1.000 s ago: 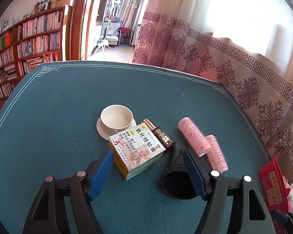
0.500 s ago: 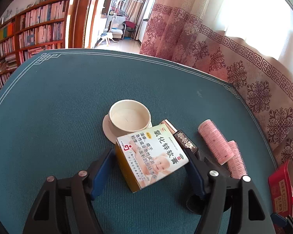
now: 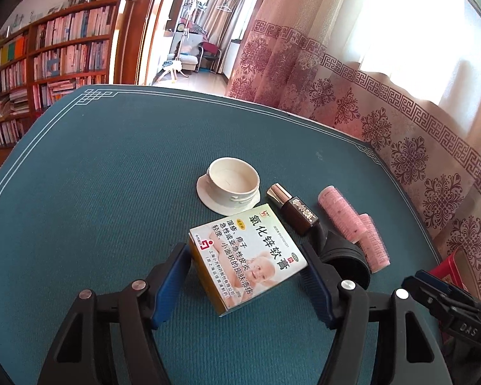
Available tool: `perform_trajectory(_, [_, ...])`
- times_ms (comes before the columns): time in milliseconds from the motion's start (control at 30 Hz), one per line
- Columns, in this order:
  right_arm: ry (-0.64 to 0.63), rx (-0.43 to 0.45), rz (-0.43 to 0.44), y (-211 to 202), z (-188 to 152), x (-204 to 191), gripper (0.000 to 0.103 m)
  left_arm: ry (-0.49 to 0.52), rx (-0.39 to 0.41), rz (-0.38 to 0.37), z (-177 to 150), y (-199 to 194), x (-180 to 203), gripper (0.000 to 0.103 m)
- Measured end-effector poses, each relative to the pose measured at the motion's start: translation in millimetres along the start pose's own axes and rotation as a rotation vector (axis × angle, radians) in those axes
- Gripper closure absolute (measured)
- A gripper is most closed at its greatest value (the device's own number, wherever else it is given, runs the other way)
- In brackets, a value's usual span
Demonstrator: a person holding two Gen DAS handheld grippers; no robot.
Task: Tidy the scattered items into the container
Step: 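Grasp the pink hair roller with the right tool while the left tool grasps the zinc ointment box, then carry the roller and ointment box into the red tin and release them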
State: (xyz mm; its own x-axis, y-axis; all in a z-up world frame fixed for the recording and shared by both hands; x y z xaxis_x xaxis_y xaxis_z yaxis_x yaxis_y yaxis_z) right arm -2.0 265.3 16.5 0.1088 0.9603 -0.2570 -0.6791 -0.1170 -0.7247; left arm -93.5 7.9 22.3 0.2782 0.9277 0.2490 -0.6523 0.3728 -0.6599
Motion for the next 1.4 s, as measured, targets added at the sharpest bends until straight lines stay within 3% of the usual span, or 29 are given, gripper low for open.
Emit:
perform_trajectory(167, [-0.07,-0.017,-0.019,22.3,16.3,-16.0,0.043,0.018,0.0,-0.008,-11.5,-1.5,7.2,0.033])
perform_trajectory(400, [-0.092,-0.05,-0.016,51.8,25.2,-23.3,0.054,-0.004,-0.022,-0.033,-17.7,6.0,3.1,0.033])
perform_trajectory(467, [-0.113,-0.048,-0.029,53.4,23.9,-25.9,0.07,-0.005,-0.021,-0.036,-18.2,6.0,2.7,0.033])
perform_trajectory(500, [-0.119,-0.056,-0.029,55.2,22.4,-26.8,0.072,-0.004,-0.021,-0.036,-18.5,5.9,2.5,0.033])
perform_trajectory(667, [-0.119,-0.045,-0.016,44.8,13.9,-28.7,0.072,-0.009,-0.017,-0.043,-18.0,5.8,1.5,0.033])
perform_trajectory(1100, [-0.036,0.017,0.054,-36.5,-17.4,-9.8,0.072,-0.002,-0.023,-0.038,-34.0,-7.1,14.2,0.033])
perform_trajectory(1233, [-0.041,-0.013,0.069,-55.3,-39.6,-2.3,0.072,-0.005,-0.029,-0.053,-44.9,-18.2,20.8,0.033])
perform_trajectory(1400, [-0.04,-0.085,0.026,-67.5,-79.4,21.1,0.072,-0.008,-0.035,-0.063,-57.8,-31.6,24.9,0.033])
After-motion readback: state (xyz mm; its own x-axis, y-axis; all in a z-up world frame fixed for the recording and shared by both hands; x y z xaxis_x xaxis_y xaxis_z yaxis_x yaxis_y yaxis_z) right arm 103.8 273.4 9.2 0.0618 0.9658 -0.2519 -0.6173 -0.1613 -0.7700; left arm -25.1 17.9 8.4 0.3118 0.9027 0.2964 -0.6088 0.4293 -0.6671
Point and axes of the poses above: each gripper's, at about its wrist camera, not at the fingertips, and y roughly the way its jaws point, x to its right, z to its top, the point moved 2 cm from there along y, roughly the way its jaws point, and after that the axes turned 4 degrees about y, right-handed, at the moved point
